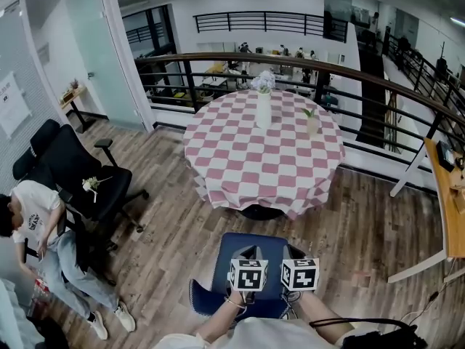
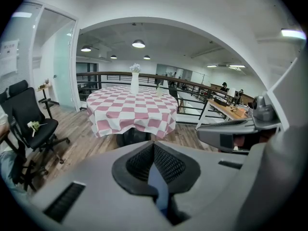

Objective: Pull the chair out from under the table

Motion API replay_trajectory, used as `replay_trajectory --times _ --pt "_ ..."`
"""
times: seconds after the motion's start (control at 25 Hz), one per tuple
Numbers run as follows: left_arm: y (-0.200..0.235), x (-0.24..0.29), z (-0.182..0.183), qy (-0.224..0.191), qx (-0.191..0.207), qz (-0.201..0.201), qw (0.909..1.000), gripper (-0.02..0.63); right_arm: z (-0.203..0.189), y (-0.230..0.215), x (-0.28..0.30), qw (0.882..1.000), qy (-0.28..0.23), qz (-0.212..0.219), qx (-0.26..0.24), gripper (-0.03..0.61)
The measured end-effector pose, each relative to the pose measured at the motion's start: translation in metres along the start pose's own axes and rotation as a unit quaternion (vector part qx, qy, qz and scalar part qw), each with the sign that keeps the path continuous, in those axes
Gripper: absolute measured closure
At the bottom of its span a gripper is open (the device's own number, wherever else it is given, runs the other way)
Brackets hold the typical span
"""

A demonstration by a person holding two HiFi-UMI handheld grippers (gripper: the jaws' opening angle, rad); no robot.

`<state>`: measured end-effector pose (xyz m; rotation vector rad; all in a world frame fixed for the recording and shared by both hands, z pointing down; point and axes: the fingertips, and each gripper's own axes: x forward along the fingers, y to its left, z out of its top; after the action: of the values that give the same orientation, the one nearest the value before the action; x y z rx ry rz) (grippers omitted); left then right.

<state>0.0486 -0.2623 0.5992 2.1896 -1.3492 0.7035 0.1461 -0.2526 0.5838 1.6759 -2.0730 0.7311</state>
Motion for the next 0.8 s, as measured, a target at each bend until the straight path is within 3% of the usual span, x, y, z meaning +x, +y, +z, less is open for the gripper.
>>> replay_trajectory --times 0.8 --pt "-0.007 0.007 0.002 0.002 0.010 -0.004 0.9999 0.609 -0.002 -0.013 -0.002 1.000 -0.002 -0.017 0.009 0.561"
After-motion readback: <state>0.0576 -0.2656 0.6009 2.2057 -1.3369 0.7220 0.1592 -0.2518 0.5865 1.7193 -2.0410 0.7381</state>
